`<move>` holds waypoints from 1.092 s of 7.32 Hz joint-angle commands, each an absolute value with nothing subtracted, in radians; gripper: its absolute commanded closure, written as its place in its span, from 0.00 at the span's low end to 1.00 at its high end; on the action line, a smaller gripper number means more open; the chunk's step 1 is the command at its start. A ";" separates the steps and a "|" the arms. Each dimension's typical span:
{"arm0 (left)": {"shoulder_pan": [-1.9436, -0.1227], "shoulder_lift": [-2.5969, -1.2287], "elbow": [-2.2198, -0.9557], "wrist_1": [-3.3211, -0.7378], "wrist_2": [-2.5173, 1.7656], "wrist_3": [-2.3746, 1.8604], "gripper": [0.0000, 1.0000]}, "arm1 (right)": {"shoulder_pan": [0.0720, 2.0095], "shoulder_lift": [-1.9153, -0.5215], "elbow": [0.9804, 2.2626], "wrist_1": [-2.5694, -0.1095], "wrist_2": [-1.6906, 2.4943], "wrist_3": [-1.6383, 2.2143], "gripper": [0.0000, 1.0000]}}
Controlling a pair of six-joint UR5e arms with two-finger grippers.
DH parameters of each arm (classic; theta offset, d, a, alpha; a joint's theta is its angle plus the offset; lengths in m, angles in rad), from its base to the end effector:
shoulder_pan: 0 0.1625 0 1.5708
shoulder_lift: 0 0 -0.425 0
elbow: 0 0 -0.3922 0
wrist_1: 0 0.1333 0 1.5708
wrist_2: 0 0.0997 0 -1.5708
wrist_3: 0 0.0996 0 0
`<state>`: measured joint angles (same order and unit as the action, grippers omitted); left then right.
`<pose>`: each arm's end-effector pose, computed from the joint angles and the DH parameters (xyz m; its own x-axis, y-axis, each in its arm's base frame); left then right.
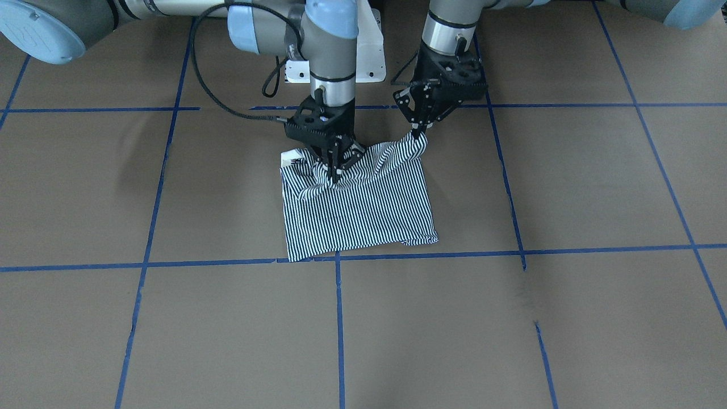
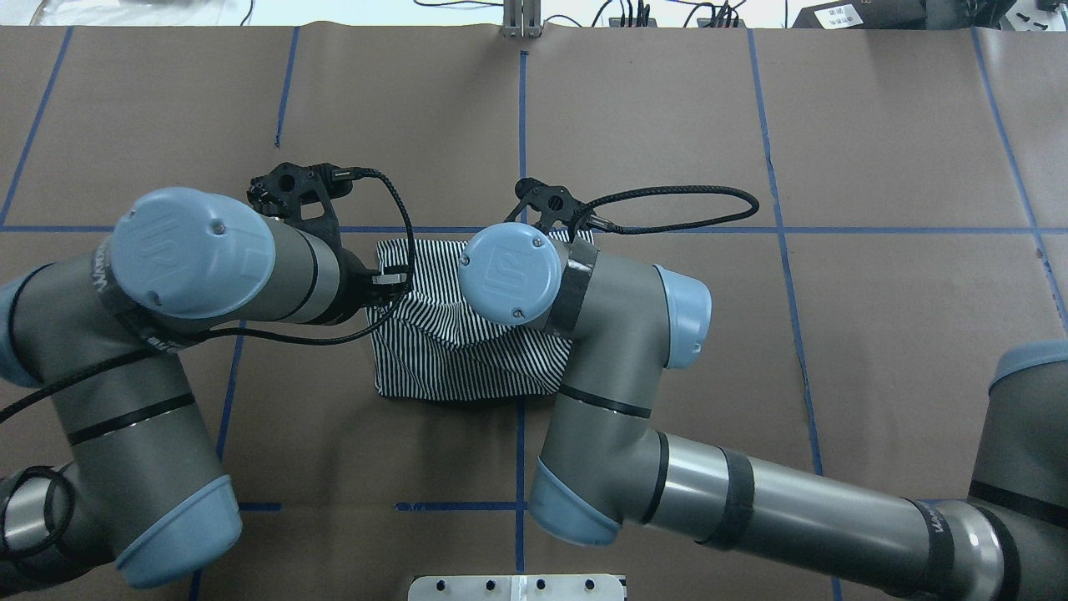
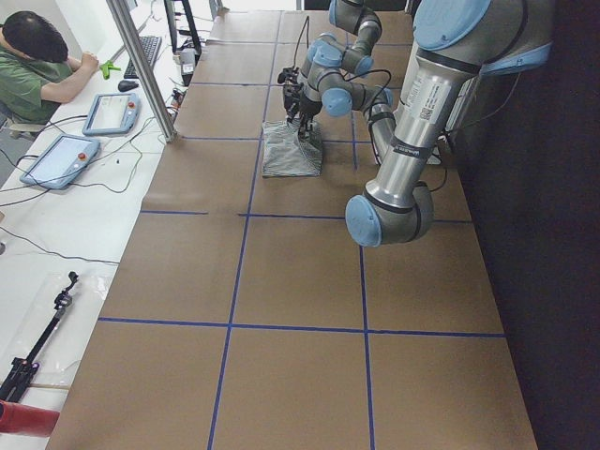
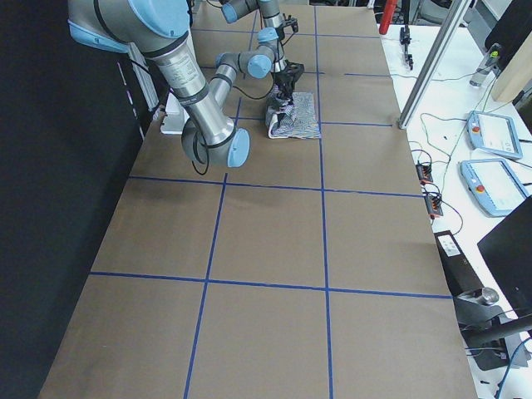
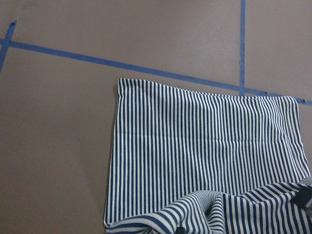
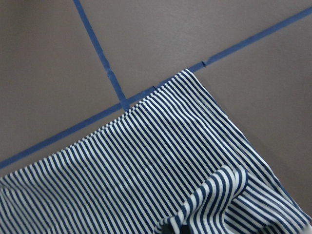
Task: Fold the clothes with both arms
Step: 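Lift the near edge with both grippers and fold it away from the robot, then release the folded edge and raise both grippers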
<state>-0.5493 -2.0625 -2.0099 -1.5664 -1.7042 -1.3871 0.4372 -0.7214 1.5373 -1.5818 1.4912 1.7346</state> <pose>0.4266 -0.4019 0.2022 0.5817 -0.1438 -0.8006 0.3260 0.9430 0.0675 -0.6002 -0.4364 0.1545 0.5423 0.4329 0.7201 -0.5700 0.8192 -0.0632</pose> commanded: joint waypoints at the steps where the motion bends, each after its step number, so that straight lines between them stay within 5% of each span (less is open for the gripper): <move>1: -0.609 -2.101 -1.834 -1.667 -1.703 -1.344 1.00 | 0.492 -0.703 1.424 -1.496 1.500 1.677 1.00; 6: -0.649 -2.128 -1.643 -1.818 -1.703 -1.293 1.00 | 0.509 -0.700 1.387 -1.496 1.508 1.652 1.00; 7: -0.647 -2.128 -1.641 -1.818 -1.703 -1.257 0.06 | 0.506 -0.696 1.379 -1.496 1.503 1.631 0.08; 8: -0.650 -2.126 -1.649 -1.839 -1.704 -1.196 0.00 | 0.503 -0.680 1.365 -1.496 1.497 1.629 0.00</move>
<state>-0.6485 -2.1253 -1.6474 -1.8221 -1.7031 -1.2532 0.5065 -0.6937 1.3815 -1.4958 1.5033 1.6384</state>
